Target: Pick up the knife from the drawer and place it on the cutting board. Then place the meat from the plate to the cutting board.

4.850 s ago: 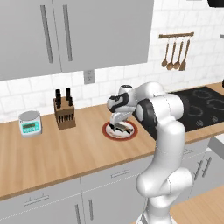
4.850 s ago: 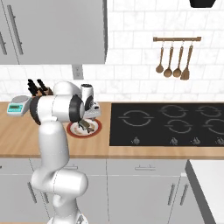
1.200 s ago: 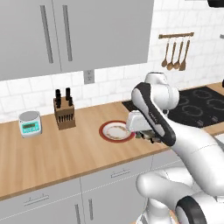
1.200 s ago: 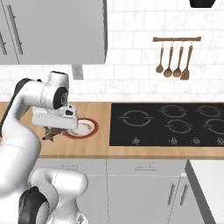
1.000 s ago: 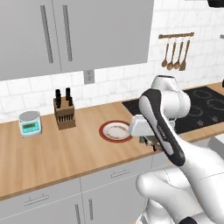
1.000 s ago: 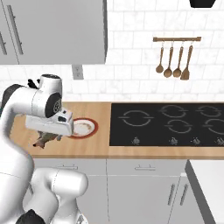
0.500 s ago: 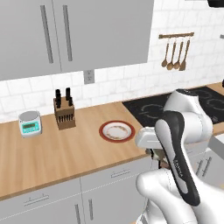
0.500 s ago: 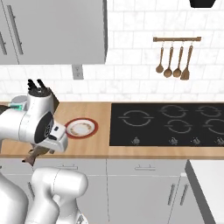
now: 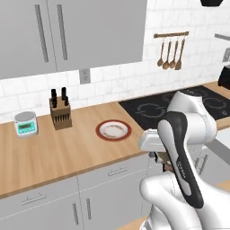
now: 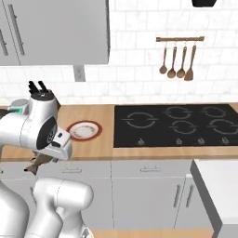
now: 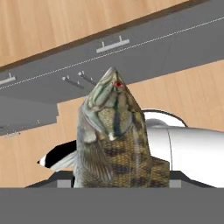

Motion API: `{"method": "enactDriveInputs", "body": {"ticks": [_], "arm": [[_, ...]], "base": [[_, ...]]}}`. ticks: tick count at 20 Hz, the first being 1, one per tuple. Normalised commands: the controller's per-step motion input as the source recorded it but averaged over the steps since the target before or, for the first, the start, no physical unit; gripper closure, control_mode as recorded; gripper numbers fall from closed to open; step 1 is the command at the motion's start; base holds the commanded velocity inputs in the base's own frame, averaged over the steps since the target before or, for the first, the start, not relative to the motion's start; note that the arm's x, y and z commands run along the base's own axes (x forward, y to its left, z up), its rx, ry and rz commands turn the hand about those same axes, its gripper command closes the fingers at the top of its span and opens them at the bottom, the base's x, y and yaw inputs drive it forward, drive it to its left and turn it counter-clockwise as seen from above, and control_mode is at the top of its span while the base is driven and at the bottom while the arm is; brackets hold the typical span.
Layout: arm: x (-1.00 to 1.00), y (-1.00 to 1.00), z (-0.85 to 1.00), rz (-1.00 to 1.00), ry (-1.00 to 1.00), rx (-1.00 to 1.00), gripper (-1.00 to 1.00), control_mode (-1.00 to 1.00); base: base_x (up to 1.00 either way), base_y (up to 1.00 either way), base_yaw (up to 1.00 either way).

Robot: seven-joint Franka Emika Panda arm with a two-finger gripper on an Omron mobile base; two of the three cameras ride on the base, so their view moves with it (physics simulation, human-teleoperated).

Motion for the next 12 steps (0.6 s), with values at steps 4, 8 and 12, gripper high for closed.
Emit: {"method": "enactDriveInputs", "body": {"ticks": [4, 8, 12], "arm": [[0.0, 0.0, 0.0, 0.0, 0.0, 0.0, 1.0, 1.0], [0.0, 0.0, 0.0, 0.0, 0.0, 0.0, 1.0, 1.0], [0.0, 0.0, 0.0, 0.0, 0.0, 0.0, 1.0, 1.0]], "base": [[-0.74, 0.0, -0.3], [-0.52, 0.0, -0.41], [-0.2, 0.0, -0.47]]}}
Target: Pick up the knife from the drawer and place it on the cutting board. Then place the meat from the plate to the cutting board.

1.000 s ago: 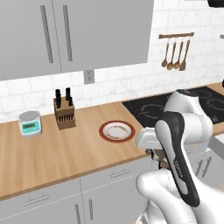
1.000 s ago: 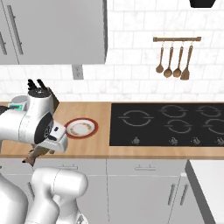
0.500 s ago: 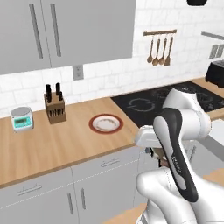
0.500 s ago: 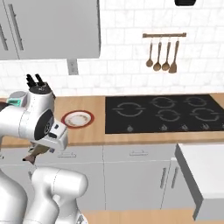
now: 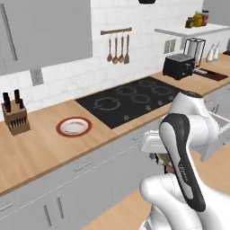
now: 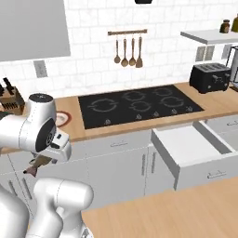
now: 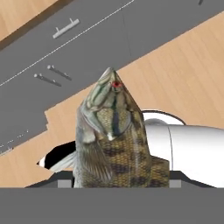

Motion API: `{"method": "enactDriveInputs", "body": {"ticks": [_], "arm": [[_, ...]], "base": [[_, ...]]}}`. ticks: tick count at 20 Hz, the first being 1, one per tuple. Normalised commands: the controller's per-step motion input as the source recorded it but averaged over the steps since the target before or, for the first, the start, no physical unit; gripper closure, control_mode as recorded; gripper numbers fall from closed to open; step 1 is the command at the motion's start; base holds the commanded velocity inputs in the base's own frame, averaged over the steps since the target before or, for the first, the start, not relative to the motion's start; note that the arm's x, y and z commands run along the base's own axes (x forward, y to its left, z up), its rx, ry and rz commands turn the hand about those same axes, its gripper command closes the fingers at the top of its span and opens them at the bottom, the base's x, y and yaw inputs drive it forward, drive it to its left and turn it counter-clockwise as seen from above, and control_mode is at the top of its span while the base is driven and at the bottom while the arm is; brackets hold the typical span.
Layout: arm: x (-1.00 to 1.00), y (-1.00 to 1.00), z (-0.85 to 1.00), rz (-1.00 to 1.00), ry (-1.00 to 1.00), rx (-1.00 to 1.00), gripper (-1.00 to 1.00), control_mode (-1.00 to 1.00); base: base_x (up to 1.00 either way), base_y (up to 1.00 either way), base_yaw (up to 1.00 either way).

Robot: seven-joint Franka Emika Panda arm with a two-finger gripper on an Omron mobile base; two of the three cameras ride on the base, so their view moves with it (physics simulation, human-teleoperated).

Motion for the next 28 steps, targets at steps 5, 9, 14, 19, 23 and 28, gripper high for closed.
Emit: {"method": "enactDriveInputs", "body": {"ticks": [5, 9, 14, 19, 23, 28], "arm": [[0.0, 0.0, 0.0, 0.0, 0.0, 0.0, 1.0, 1.0], [0.0, 0.0, 0.0, 0.0, 0.0, 0.0, 1.0, 1.0], [0.0, 0.0, 0.0, 0.0, 0.0, 0.0, 1.0, 1.0], [0.0, 0.0, 0.0, 0.0, 0.0, 0.0, 1.0, 1.0], [0.0, 0.0, 0.0, 0.0, 0.0, 0.0, 1.0, 1.0], [0.0, 0.0, 0.0, 0.0, 0.0, 0.0, 1.0, 1.0]], "base": [[-0.07, -0.09, -0.52], [-0.1, -0.13, -0.54], [0.0, -0.15, -0.6], [0.0, -0.14, -0.6], [0.0, -0.22, -0.59], [0.0, -0.28, -0.58]]}}
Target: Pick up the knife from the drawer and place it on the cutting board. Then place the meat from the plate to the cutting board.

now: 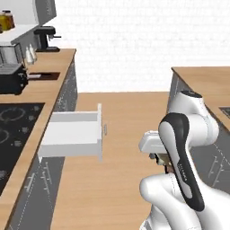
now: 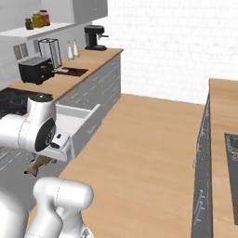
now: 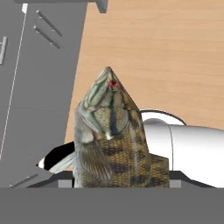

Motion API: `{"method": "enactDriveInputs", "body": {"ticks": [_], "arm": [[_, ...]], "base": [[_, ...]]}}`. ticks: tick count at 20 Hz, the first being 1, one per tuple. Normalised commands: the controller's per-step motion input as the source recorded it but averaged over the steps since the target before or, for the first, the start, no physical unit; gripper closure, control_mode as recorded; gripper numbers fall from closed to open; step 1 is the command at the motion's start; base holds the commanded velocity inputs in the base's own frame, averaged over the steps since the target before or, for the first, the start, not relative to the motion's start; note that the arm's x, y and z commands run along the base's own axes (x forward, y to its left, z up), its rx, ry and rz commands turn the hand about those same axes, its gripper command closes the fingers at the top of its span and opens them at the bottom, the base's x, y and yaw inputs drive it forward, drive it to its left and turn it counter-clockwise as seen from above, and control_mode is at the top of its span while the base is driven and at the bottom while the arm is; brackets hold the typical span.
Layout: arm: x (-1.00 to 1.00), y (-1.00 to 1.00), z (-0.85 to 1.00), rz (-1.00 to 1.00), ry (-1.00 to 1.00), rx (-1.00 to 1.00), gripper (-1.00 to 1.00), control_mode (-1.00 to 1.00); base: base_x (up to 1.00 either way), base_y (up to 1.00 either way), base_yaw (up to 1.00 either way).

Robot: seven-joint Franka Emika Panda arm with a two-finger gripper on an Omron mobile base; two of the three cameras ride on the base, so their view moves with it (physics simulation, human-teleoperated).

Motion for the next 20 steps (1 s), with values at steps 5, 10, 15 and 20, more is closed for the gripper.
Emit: {"method": "enactDriveInputs", "body": {"ticks": [5, 10, 15, 20], "arm": [[0.0, 0.0, 0.0, 0.0, 0.0, 0.0, 1.0, 1.0], [0.0, 0.0, 0.0, 0.0, 0.0, 0.0, 1.0, 1.0], [0.0, 0.0, 0.0, 0.0, 0.0, 0.0, 1.0, 1.0], [0.0, 0.0, 0.0, 0.0, 0.0, 0.0, 1.0, 1.0]], "base": [[0.01, -0.08, -0.47], [0.26, 0.0, -0.21], [0.96, -0.13, 0.07], [1.0, -0.25, 0.04]]}}
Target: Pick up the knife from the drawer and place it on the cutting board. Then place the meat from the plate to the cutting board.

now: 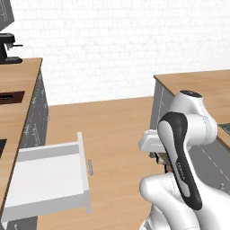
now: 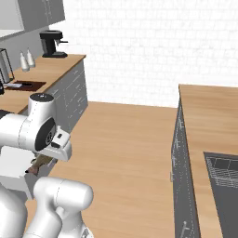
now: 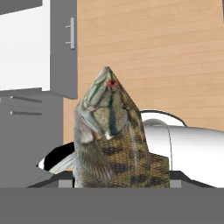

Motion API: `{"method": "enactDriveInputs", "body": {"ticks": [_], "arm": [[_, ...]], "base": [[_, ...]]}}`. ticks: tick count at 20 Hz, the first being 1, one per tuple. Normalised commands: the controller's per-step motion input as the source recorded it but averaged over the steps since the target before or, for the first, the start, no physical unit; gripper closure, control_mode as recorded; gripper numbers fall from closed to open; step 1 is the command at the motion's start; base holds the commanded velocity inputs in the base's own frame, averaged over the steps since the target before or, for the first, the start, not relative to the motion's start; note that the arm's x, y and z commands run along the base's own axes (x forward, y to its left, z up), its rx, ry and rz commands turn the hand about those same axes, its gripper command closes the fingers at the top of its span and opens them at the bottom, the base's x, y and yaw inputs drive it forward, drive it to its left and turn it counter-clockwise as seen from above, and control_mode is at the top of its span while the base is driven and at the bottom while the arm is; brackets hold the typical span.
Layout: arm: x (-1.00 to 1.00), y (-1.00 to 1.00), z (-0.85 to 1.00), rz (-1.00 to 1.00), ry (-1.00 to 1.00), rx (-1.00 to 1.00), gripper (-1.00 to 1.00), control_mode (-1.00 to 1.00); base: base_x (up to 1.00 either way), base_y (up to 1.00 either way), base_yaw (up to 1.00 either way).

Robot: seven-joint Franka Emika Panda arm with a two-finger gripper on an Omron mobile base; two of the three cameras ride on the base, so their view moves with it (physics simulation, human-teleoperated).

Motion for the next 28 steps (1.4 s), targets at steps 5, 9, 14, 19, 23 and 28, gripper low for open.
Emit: {"method": "enactDriveInputs", "body": {"ticks": [5, 9, 14, 19, 23, 28], "arm": [[0.0, 0.0, 0.0, 0.0, 0.0, 0.0, 1.0, 1.0], [0.0, 0.0, 0.0, 0.0, 0.0, 0.0, 1.0, 1.0], [0.0, 0.0, 0.0, 0.0, 0.0, 0.0, 1.0, 1.0], [0.0, 0.0, 0.0, 0.0, 0.0, 0.0, 1.0, 1.0], [0.0, 0.0, 0.0, 0.0, 0.0, 0.0, 1.0, 1.0], [0.0, 0.0, 0.0, 0.0, 0.0, 0.0, 1.0, 1.0]], "base": [[1.0, -0.3, 0.0], [1.0, -0.21, 0.0], [1.0, -0.1, 0.0], [1.0, 0.0, 0.01], [0.97, 0.0, 0.03], [1.0, 0.0, 0.04]]}}
